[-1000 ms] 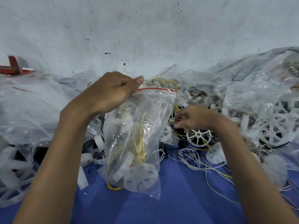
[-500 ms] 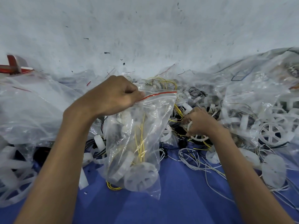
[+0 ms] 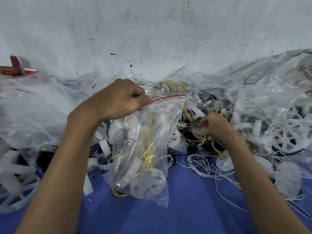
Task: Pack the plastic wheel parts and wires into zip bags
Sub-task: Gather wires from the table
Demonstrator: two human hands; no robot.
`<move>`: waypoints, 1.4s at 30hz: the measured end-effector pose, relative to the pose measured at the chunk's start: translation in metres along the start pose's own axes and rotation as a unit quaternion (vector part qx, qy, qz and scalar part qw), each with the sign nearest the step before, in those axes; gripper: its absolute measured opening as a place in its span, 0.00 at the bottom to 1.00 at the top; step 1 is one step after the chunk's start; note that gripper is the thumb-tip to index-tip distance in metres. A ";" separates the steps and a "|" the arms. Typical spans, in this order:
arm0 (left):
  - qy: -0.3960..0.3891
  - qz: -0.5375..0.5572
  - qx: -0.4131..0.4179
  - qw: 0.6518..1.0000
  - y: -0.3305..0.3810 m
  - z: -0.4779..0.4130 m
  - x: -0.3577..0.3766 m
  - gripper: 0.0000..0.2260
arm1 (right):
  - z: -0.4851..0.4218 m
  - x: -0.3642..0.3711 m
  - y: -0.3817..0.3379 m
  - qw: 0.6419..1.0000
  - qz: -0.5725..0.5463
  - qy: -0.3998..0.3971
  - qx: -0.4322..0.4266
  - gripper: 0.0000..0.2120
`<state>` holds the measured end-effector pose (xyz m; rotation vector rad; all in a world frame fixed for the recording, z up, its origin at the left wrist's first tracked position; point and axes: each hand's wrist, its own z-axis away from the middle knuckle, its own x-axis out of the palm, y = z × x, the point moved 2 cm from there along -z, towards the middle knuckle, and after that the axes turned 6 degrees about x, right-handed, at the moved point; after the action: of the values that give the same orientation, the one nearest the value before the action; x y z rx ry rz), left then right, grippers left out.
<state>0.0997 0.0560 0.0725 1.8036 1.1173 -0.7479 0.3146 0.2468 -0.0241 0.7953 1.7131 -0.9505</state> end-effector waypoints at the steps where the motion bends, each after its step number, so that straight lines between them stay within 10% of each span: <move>1: -0.001 0.000 0.002 1.000 0.000 0.000 0.000 0.22 | 0.001 0.001 -0.002 0.999 -0.014 -0.030 -0.024 0.12; 11: -0.018 -0.002 -0.011 1.000 0.001 -0.001 0.003 0.21 | 0.010 0.004 -0.033 0.960 0.018 -0.276 -0.045 0.09; 30: -0.032 -0.008 -0.007 0.999 0.002 0.000 0.003 0.20 | 0.013 0.028 -0.041 0.925 0.076 -0.350 -0.130 0.12; 42: -0.029 -0.007 -0.005 1.000 0.002 0.000 0.003 0.20 | 0.020 -0.017 -0.025 0.929 -0.146 -0.323 -0.103 0.08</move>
<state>0.1024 0.0568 0.0707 1.7559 1.0960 -0.7961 0.3072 0.2162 -0.0068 0.0555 1.3246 -1.0610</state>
